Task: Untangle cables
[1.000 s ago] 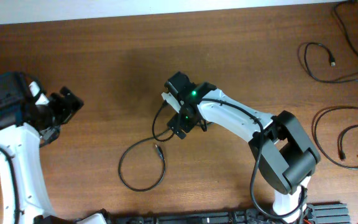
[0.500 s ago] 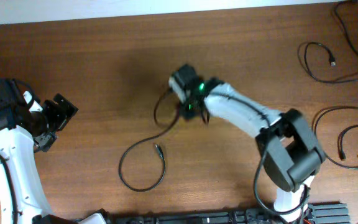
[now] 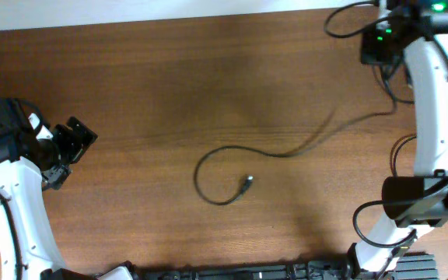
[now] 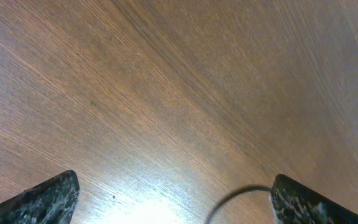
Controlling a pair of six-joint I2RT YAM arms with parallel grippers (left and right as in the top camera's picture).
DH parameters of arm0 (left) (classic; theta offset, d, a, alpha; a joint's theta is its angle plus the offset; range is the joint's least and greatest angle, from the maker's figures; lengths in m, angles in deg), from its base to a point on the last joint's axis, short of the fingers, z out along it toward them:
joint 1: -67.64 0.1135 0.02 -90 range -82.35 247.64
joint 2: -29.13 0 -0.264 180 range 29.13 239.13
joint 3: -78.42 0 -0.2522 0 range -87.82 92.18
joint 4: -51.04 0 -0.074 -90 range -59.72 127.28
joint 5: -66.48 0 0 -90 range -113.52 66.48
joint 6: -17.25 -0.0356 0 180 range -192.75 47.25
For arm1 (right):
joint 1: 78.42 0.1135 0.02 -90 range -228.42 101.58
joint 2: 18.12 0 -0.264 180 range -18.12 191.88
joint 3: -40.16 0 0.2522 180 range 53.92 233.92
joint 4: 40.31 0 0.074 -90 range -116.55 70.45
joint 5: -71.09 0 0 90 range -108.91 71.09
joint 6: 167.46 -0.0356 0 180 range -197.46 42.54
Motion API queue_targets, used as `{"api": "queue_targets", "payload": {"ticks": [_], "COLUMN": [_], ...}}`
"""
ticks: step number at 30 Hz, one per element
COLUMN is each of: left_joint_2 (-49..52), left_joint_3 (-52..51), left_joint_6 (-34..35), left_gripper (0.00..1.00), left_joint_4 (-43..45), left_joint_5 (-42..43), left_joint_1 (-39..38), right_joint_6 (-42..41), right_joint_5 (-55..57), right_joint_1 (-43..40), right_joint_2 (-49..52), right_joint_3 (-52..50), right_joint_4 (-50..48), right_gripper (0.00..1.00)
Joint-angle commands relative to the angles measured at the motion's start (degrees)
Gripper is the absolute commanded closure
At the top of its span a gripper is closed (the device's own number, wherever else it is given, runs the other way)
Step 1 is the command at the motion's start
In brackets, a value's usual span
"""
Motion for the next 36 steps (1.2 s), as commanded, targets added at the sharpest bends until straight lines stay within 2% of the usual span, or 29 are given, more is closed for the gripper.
{"api": "queue_targets", "payload": {"ticks": [1,4,8,12,13,15,16,17,19,24,26,29,31,33,35,36], "left_joint_2": [-0.76,-0.76,-0.76,-0.76,-0.76,-0.76,-0.76,-0.76,-0.76,-0.76,-0.76,-0.76,-0.76,-0.76,-0.76,-0.76], "left_joint_3": [1.05,1.05,1.05,1.05,1.05,1.05,1.05,1.05,1.05,1.05,1.05,1.05,1.05,1.05,1.05,1.05], "left_joint_6": [0.52,0.52,0.52,0.52,0.52,0.52,0.52,0.52,0.52,0.52,0.52,0.52,0.52,0.52,0.52,0.52], "left_gripper": [0.01,0.01,0.01,0.01,0.01,0.01,0.01,0.01,0.01,0.01,0.01,0.01,0.01,0.01,0.01,0.01], "left_joint_4": [-0.02,-0.02,-0.02,-0.02,-0.02,-0.02,-0.02,-0.02,-0.02,-0.02,-0.02,-0.02,-0.02,-0.02,-0.02,-0.02], "left_joint_5": [-0.17,-0.17,-0.17,-0.17,-0.17,-0.17,-0.17,-0.17,-0.17,-0.17,-0.17,-0.17,-0.17,-0.17,-0.17,-0.17], "left_joint_1": [0.2,0.2,0.2,0.2,0.2,0.2,0.2,0.2,0.2,0.2,0.2,0.2,0.2,0.2,0.2,0.2], "right_joint_6": [-2.73,-3.48,-17.05,-24.79,-25.97,-26.08,-24.5,-22.32,-16.44,-16.09,-12.0,-18.16,-16.41,4.04,17.49,21.7], "right_joint_5": [-12.61,-18.53,-18.95,-18.95,-18.97,-18.88,-18.14,-17.53,-16.26,-11.32,-11.32,-11.72,-11.72,-11.72,-10.16,-8.46], "right_joint_1": [3.63,11.41,26.45,38.64,41.4,45.2,47.45,48.09,48.33,44.0,43.71,43.71,43.6,43.6,43.6,43.56], "right_joint_2": [-0.98,-0.9,1.01,2.84,3.17,3.39,3.54,3.54,3.37,3.32,3.63,5.31,5.9,5.9,5.9,5.9], "right_joint_3": [-0.26,-1.51,-4.57,-13.97,-17.07,-21.09,-22.82,-22.95,-22.88,-23.34,-24.68,-29.16,-32.5,-37.9,-40.7,-41.99], "right_joint_4": [5.86,5.95,-0.98,-11.19,-14.53,-18.91,-21.0,-21.07,-20.87,-17.66,-18.36,-23.06,-28.11,-32.2,-32.2,-32.76], "right_gripper": [0.96,0.96,0.96,0.96,0.84,0.45,0.22,0.11,0.01,0.01,0.01,0.01,0.01,0.04,0.14,0.18]}}
